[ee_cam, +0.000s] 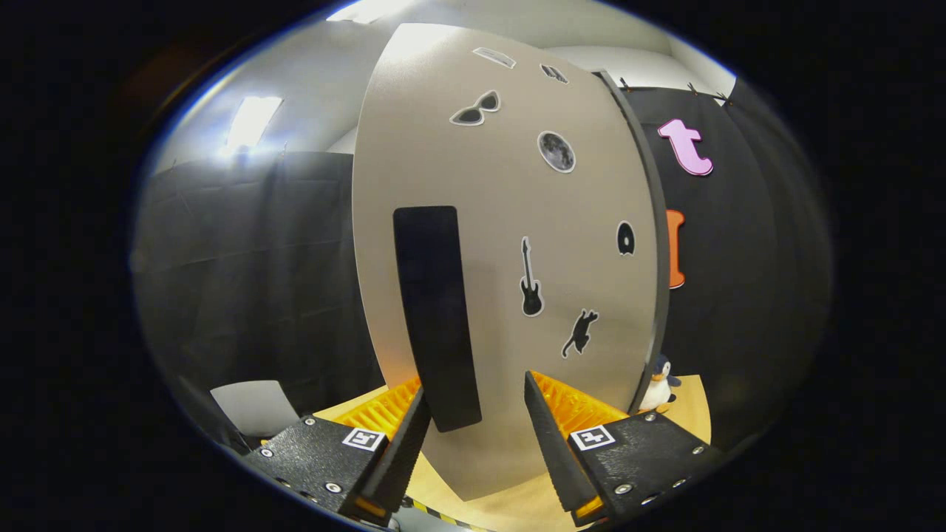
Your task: Open the shoe cabinet door, grab the shoes and put them into the shoe cabinet, then close the shoe cabinet door.
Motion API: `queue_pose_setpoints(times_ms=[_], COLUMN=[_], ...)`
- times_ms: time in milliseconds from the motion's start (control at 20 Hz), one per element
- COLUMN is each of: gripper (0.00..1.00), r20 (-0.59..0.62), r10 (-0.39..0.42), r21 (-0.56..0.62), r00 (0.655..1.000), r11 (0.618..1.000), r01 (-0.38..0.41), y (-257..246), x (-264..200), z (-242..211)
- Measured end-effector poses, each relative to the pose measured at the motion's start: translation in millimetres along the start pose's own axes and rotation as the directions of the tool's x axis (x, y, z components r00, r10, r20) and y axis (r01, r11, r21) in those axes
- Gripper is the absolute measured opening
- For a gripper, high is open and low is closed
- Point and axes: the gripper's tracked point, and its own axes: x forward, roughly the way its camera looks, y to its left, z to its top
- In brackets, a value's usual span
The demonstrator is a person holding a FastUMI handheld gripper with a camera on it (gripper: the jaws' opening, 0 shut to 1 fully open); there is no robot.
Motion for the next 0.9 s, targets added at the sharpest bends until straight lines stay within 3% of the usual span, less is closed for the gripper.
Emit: queue_pose_setpoints(times_ms=[400,900], gripper=[0.78,0.87], r20=[-0.012,-0.023], r10=[-0.014,-0.075], r21=[-0.005,-0.018], r00=[1.000,0.997], r11=[1.000,0.997], r01=[0.014,0.075], y=[27.8,34.2], x=[66.8,97.9], z=[4.7,6.1])
